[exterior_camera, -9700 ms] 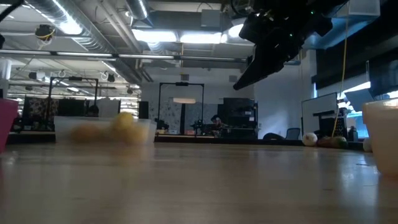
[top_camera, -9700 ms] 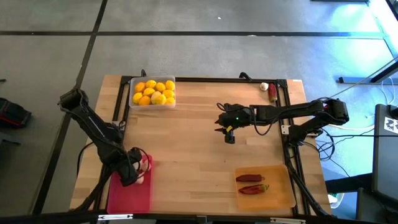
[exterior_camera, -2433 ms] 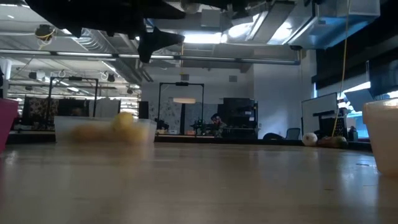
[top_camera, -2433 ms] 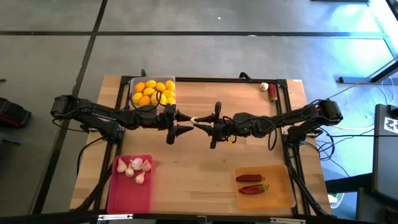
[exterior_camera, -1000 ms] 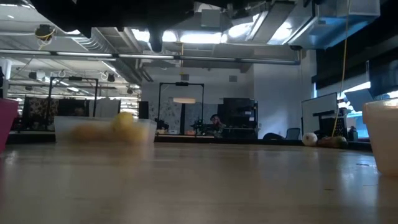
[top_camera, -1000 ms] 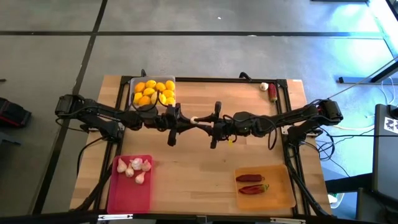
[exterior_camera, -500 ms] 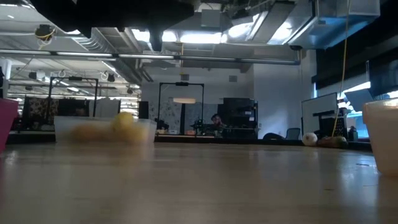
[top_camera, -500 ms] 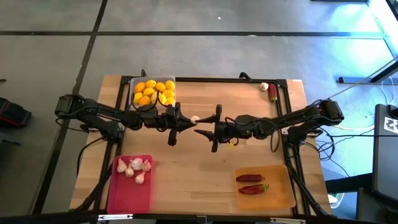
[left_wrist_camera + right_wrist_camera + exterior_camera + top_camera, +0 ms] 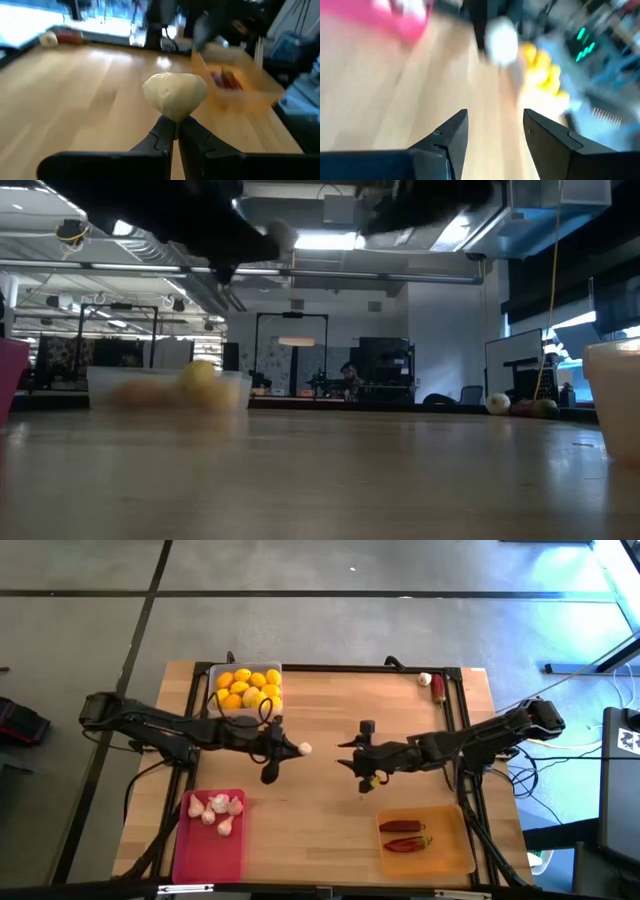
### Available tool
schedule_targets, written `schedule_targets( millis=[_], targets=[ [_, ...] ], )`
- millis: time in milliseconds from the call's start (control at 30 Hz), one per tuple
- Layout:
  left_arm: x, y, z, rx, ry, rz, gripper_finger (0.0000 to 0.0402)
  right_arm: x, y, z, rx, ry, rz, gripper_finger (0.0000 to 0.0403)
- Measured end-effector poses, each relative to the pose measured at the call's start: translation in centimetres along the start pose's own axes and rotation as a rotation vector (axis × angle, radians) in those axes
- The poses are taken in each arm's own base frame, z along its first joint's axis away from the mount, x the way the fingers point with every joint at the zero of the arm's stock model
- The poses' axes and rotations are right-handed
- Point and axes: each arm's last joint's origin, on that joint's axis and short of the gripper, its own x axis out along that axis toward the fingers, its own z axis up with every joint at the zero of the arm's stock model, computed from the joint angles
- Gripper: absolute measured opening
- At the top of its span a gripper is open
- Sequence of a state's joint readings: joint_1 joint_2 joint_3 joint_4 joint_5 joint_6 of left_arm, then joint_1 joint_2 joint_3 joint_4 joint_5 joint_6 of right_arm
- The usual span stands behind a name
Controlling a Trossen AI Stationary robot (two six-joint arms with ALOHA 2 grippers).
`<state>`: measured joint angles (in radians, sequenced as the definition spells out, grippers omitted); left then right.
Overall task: Sort produce into baskets
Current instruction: Put the white garlic into the bottom left red bin
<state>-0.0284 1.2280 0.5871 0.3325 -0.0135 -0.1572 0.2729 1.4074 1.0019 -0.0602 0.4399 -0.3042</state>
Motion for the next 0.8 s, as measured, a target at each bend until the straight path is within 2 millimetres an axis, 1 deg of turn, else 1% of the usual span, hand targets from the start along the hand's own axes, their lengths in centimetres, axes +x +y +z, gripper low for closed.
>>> schedule_targets(
  millis=[167,333,433,633,800],
  targets=[
    [-1.9,-0.9,-0.4,0.015,0.115,-0.015,0.0015,0.4,-0.2,-2.2,0.078,0.188,0.023,0.0184],
    [-3.5,-2.1,-1.3,0.044,0.223,0.001,0.0015,1.1,-0.8,-4.4,0.128,0.264,0.014,0.0184],
    [-4.3,-3.0,-1.7,0.036,0.29,-0.006,0.0015,1.6,-1.5,-6.1,0.173,0.31,0.019,0.0184],
    [-5.7,-5.1,-1.5,0.011,0.424,0.057,0.0015,2.3,-2.8,-9.6,0.285,0.41,-0.005,0.0184],
    [-6.9,-6.9,-2.1,-0.039,0.501,0.056,0.0015,2.5,-3.7,-12.3,0.349,0.466,-0.038,0.0184]
  ],
)
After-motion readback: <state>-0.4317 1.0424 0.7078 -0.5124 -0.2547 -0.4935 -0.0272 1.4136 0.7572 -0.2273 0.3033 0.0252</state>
